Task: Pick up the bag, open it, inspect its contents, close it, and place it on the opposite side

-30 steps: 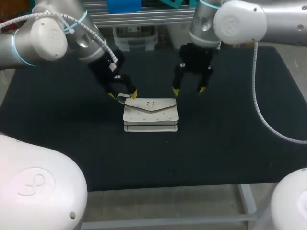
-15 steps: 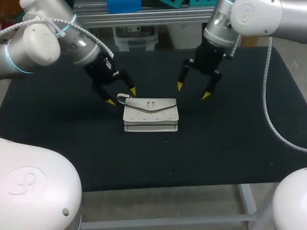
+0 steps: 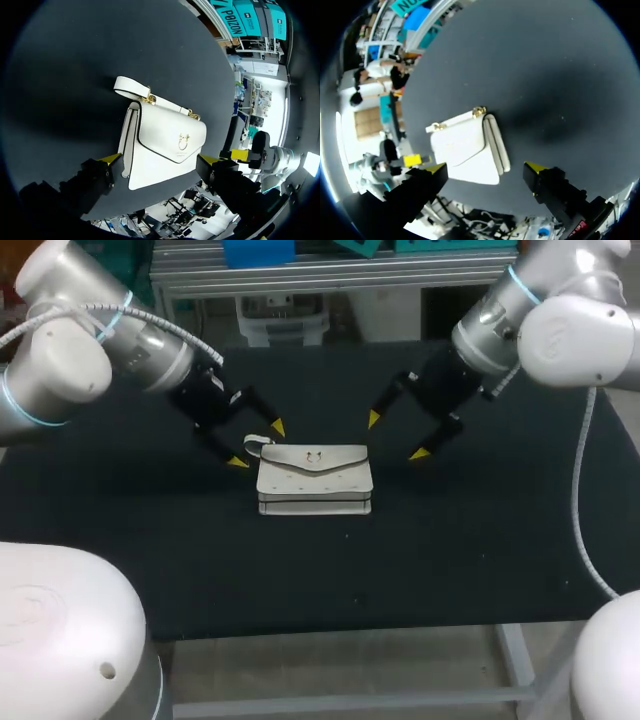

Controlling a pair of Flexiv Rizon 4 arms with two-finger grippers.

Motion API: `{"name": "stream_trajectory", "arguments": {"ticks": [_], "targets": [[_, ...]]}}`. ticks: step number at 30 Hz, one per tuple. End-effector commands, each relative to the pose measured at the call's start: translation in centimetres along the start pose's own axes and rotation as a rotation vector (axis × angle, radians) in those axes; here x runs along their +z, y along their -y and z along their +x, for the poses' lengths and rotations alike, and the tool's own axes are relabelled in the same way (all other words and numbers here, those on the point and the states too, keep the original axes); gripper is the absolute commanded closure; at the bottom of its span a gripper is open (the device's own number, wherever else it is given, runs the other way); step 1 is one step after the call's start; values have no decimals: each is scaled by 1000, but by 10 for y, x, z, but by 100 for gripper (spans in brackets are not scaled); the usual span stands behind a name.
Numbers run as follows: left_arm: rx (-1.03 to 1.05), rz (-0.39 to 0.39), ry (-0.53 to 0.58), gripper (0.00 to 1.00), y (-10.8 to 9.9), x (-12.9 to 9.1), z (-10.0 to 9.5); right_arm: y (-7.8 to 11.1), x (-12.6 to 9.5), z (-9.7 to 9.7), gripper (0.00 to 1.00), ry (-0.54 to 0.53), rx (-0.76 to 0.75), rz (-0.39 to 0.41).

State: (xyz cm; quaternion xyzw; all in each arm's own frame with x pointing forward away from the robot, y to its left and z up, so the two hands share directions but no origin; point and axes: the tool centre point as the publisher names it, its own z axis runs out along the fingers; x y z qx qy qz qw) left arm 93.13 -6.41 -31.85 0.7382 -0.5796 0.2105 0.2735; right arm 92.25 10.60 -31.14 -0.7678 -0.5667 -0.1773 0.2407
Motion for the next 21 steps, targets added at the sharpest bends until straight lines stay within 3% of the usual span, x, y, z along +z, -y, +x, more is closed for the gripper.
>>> {"name": "stream_trajectory", "arguments": {"ticks": [1,12,13,17,19,21], "targets": [[-10,-9,-157,0,2,10,-12,1,15,-10,0,-280,-65,-226],[51,10,-265,0,7,19,-16,-14,27,-3,0,-442,-108,-238],[59,12,-276,7,8,20,-16,-16,28,-2,0,-450,-110,-232],[74,16,-279,16,12,22,-13,-27,34,3,0,-489,-105,-162],[75,22,-271,28,13,24,-11,-31,38,8,0,-484,-93,-106],[78,18,-270,30,14,25,-11,-35,41,11,0,-499,-100,-62]]}}
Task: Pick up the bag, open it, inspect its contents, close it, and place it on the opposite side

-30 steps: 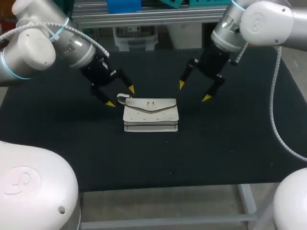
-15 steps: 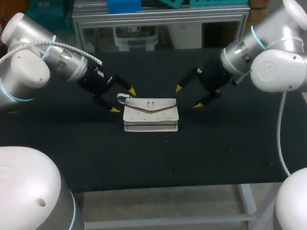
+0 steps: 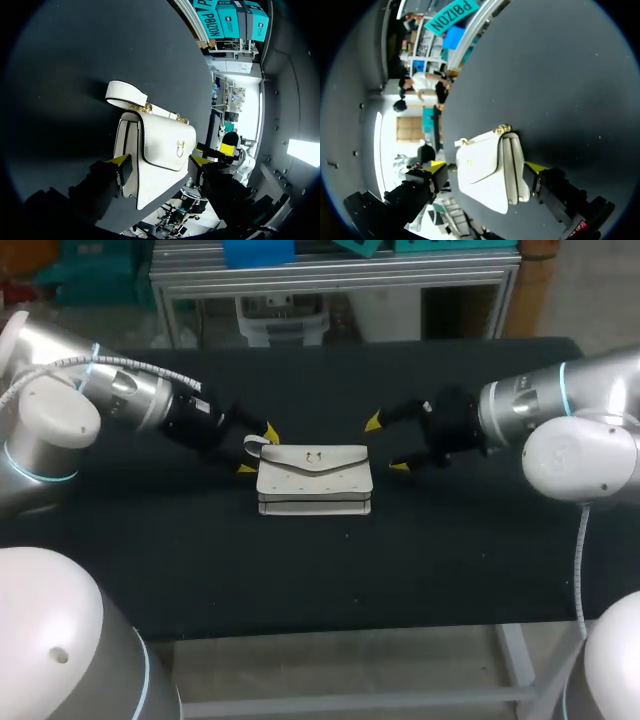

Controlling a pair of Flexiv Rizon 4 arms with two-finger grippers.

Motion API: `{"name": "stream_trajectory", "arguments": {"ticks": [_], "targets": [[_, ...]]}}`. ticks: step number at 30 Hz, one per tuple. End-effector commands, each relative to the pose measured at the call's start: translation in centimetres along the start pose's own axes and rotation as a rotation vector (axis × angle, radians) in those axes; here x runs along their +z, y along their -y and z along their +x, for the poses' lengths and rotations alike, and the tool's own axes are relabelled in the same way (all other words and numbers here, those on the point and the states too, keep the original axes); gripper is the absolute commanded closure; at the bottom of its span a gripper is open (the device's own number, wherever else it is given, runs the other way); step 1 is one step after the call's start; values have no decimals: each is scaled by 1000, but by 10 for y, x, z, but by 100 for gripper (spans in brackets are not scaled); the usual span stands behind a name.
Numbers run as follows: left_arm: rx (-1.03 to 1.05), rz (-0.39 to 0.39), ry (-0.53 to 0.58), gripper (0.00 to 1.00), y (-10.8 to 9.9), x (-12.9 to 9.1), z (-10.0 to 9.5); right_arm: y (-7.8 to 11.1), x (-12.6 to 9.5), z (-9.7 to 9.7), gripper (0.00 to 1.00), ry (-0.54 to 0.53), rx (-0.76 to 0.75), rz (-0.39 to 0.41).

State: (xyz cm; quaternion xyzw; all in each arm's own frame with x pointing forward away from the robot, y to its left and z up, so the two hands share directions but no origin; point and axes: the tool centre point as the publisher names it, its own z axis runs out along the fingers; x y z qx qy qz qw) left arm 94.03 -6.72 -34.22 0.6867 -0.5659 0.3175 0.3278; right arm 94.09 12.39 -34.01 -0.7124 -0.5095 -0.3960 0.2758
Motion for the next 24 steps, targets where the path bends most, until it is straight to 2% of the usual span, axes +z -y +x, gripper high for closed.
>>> {"name": "stream_trajectory", "arguments": {"ticks": [1,5,10,16,19,24], "targets": [[1,-4,-19,32,2,6,-2,-17,16,2,0,-76,16,148],[-1,-14,-23,40,3,7,-4,-18,21,1,0,-97,4,184],[-6,-23,-26,47,4,11,-6,-17,28,1,11,-119,-10,198],[-13,-37,-38,45,5,16,-10,-10,40,-2,22,-138,15,239],[-17,-43,-48,50,5,18,-12,-6,44,-3,25,-145,19,245],[-22,-54,-67,54,4,20,-14,-1,45,-2,28,-152,21,249]]}}
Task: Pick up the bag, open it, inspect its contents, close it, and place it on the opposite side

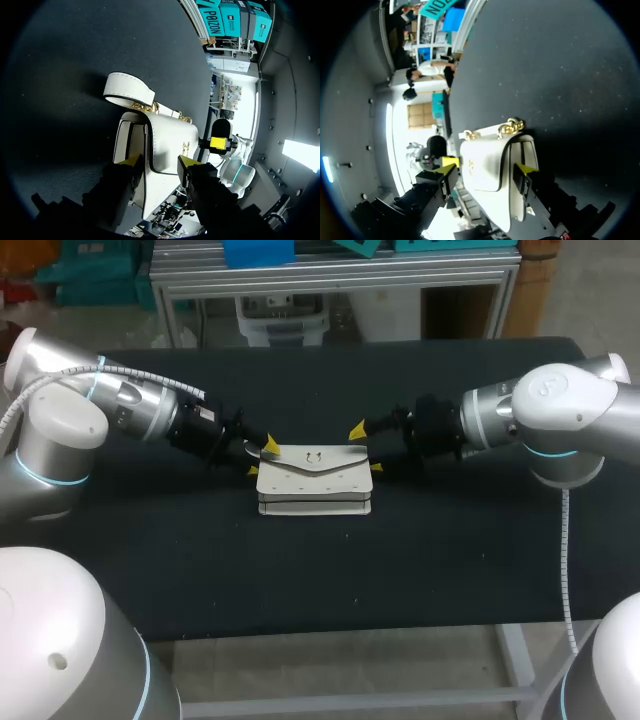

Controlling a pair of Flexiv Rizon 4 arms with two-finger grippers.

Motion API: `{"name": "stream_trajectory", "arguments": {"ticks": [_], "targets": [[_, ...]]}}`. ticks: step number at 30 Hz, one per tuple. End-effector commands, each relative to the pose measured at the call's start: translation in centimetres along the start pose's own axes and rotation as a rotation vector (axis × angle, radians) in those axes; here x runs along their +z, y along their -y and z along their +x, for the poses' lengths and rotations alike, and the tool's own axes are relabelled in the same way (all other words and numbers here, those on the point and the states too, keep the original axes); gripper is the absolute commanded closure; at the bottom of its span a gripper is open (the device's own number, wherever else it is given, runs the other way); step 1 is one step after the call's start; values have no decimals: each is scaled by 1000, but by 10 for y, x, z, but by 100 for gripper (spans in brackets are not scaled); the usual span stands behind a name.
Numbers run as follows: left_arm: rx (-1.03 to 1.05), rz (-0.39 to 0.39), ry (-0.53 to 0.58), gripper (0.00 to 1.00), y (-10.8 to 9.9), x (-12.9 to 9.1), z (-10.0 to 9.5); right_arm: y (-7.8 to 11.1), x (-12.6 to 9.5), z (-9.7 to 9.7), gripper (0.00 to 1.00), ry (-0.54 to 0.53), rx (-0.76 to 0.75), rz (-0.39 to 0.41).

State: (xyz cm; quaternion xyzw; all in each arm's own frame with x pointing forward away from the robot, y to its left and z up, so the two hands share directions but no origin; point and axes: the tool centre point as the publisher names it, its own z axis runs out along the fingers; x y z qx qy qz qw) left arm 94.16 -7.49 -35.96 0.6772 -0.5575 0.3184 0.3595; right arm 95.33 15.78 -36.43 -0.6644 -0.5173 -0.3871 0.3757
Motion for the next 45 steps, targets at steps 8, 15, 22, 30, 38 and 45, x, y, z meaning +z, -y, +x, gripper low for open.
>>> {"name": "stream_trajectory", "arguments": {"ticks": [8,15,22,30,38,45], "targets": [[-4,-43,-37,60,1,15,-10,-2,11,-6,48,14,5,57],[-16,-57,-46,60,-2,19,-16,-2,18,-17,42,46,25,61],[-18,-63,-44,80,-6,22,-16,-3,17,-21,100,45,35,52],[17,-58,-34,100,-13,17,-4,-2,10,-10,100,43,-19,24],[23,-57,-41,54,-17,19,-4,1,6,-13,0,23,-20,24],[36,-62,-51,78,-17,26,-6,1,9,-14,50,36,-26,25]]}}
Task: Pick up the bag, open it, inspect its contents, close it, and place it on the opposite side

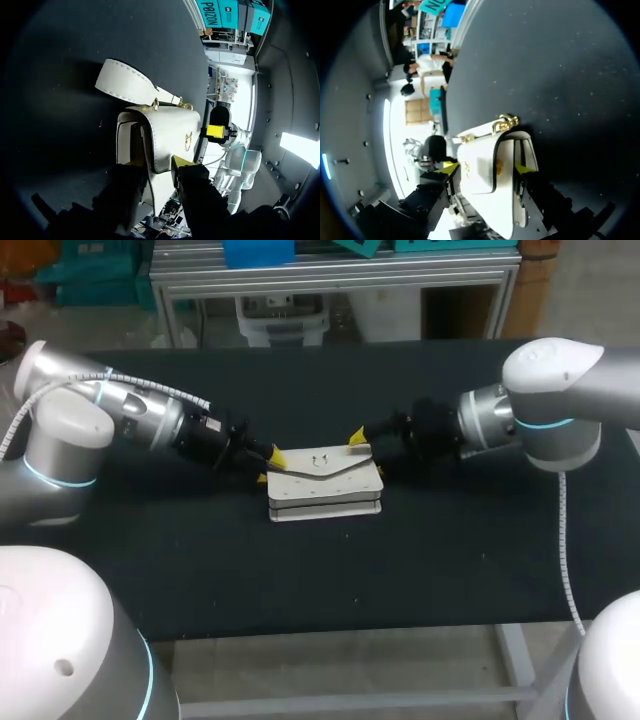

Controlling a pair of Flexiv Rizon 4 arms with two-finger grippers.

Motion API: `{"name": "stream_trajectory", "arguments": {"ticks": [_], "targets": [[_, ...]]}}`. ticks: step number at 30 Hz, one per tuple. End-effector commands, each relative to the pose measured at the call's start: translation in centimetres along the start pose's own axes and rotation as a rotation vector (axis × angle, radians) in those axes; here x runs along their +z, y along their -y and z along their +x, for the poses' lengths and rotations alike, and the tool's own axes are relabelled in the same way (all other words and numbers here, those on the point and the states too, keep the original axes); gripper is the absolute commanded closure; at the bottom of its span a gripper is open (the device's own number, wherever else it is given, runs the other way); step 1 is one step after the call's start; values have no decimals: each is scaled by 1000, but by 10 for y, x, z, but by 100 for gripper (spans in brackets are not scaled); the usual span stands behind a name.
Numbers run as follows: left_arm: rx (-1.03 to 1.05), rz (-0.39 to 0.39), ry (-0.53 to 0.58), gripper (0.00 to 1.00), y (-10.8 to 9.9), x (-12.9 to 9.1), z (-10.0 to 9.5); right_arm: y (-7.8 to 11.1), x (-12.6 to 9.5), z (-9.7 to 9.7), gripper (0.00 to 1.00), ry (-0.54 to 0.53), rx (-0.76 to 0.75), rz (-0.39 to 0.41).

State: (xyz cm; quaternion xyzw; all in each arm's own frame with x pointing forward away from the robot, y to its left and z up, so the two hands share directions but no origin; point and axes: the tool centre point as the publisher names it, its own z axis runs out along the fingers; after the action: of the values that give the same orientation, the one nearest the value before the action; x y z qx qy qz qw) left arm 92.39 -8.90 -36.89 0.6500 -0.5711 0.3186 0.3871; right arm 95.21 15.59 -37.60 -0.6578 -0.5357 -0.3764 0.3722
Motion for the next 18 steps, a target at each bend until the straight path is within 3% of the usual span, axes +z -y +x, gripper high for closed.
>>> {"name": "stream_trajectory", "arguments": {"ticks": [1,2,4,5,9,11,15,16,17,18], "targets": [[7,5,-13,74,2,11,-5,1,7,-4,51,14,3,-2],[3,3,-16,74,3,12,-7,0,8,-6,55,14,10,3],[-10,0,-15,76,6,14,-10,-1,10,-9,78,17,18,4],[-17,-1,-14,78,7,15,-11,-2,10,-10,100,17,21,4],[-24,-1,-11,83,9,15,-10,-2,8,-5,100,27,-5,-4],[-20,4,-13,100,8,13,-7,-1,7,-1,100,28,-17,-8],[5,6,-9,100,4,9,0,-2,3,5,100,27,-49,-11],[11,8,-7,93,3,8,1,-2,2,6,100,29,-66,-10],[14,8,-6,76,2,8,2,-1,2,7,97,30,-72,-9],[19,11,-5,58,1,7,3,-1,1,8,58,28,-79,-12]]}}
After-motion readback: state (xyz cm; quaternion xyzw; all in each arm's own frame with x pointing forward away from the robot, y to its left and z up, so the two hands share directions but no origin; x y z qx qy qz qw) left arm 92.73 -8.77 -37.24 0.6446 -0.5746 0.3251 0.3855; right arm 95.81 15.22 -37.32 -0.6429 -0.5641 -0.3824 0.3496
